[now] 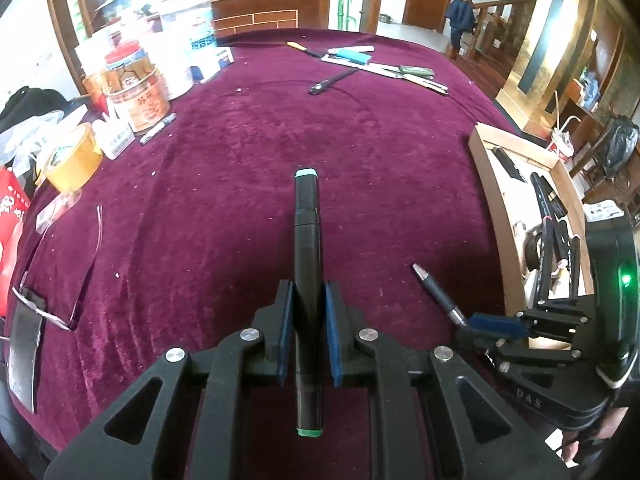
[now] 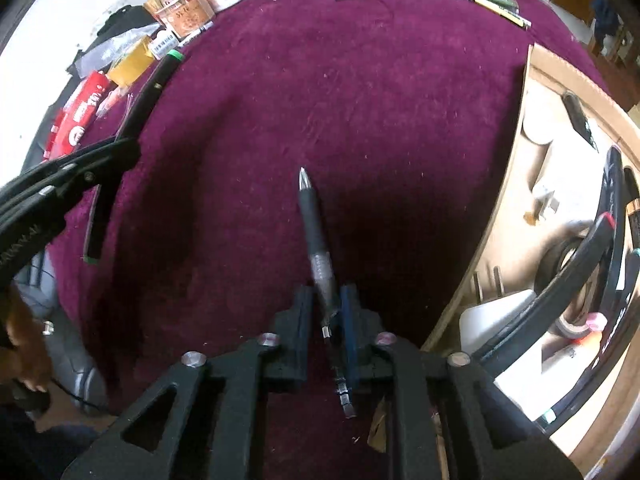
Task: Organize rigid objects
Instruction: 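Lift the green-capped marker and clear pen off the table with both grippers, then carry the marker and pen over the tray and lower them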
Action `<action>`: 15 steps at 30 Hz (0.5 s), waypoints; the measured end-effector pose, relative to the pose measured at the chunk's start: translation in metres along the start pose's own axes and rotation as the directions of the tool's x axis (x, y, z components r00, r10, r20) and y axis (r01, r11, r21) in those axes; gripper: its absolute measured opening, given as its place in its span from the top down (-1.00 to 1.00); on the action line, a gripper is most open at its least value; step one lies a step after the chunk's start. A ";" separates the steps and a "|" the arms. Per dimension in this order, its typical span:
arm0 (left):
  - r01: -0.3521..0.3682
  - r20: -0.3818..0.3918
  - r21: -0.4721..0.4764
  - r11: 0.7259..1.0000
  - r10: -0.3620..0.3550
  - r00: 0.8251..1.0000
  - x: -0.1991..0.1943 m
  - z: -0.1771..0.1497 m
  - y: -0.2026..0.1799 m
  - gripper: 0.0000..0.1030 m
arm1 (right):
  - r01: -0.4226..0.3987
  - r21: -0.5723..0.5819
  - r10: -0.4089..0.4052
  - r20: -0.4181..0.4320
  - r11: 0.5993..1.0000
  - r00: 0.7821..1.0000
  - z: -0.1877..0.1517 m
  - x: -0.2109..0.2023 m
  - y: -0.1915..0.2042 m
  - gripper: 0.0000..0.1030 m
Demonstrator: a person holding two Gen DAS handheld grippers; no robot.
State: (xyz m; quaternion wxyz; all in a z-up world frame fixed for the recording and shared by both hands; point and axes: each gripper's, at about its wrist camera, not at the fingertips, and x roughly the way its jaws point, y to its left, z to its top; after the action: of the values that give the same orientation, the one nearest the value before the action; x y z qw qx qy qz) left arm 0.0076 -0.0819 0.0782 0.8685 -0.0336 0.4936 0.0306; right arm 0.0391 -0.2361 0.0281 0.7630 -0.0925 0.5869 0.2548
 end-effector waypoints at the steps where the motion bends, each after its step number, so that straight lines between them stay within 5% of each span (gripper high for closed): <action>1: 0.001 0.002 -0.005 1.000 -0.001 1.000 0.000 0.000 0.002 0.75 | 0.002 0.004 -0.002 -0.001 1.000 1.000 0.001 -0.001 0.000 0.80; 10: 0.069 0.008 -0.068 0.995 -0.068 0.998 -0.003 0.005 0.023 0.75 | -0.147 0.059 0.137 0.138 0.987 0.981 0.005 -0.038 -0.002 0.82; 15: 0.062 0.008 -0.027 0.998 -0.061 0.998 -0.004 0.011 0.012 0.75 | -0.199 0.110 0.174 0.203 0.974 0.964 0.001 -0.058 -0.017 0.82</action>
State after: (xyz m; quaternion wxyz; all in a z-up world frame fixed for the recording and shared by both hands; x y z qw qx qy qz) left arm 0.0140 -0.0696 0.0864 0.8703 -0.0606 0.4886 0.0107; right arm 0.0380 -0.2661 0.0804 0.7931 0.0379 0.5317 0.2947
